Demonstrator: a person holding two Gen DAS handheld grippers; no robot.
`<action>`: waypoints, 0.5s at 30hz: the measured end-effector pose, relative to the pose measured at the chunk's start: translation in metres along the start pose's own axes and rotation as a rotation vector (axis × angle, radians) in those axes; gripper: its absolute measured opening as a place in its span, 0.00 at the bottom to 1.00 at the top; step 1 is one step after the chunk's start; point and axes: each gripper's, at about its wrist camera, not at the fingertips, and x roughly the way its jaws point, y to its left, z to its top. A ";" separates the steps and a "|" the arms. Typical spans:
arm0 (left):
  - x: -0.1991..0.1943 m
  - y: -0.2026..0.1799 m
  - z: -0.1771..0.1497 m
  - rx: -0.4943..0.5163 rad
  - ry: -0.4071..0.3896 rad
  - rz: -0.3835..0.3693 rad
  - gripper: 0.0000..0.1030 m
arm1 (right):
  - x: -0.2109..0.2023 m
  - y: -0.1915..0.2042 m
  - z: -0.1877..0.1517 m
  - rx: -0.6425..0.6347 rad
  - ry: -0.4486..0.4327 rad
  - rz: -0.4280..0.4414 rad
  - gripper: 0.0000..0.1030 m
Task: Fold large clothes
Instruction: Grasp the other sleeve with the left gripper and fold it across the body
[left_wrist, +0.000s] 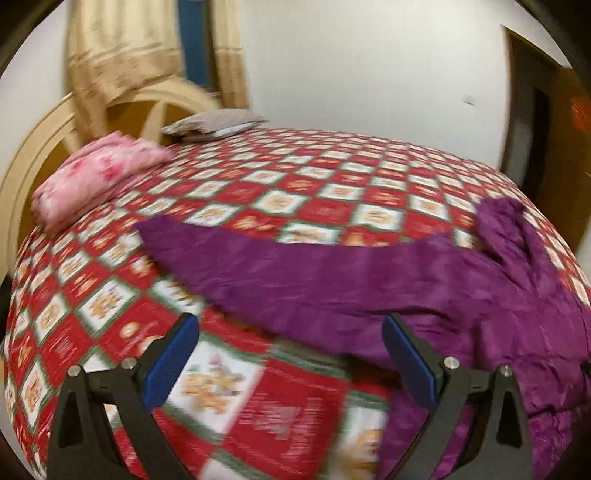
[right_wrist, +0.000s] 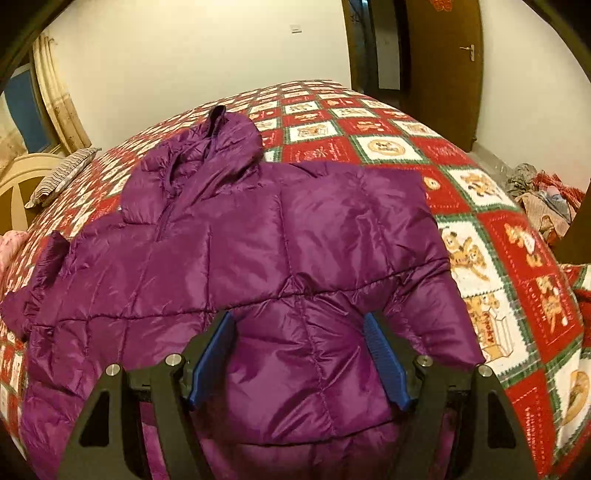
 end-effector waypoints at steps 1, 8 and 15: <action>-0.002 -0.010 0.000 0.019 -0.005 -0.015 0.98 | -0.008 -0.003 0.000 0.015 -0.023 0.012 0.71; 0.003 -0.078 0.000 0.135 0.005 -0.038 0.98 | -0.036 0.011 -0.006 -0.034 -0.080 0.044 0.71; 0.017 -0.038 0.014 0.076 0.004 0.073 1.00 | -0.004 0.016 -0.029 -0.054 -0.039 0.005 0.71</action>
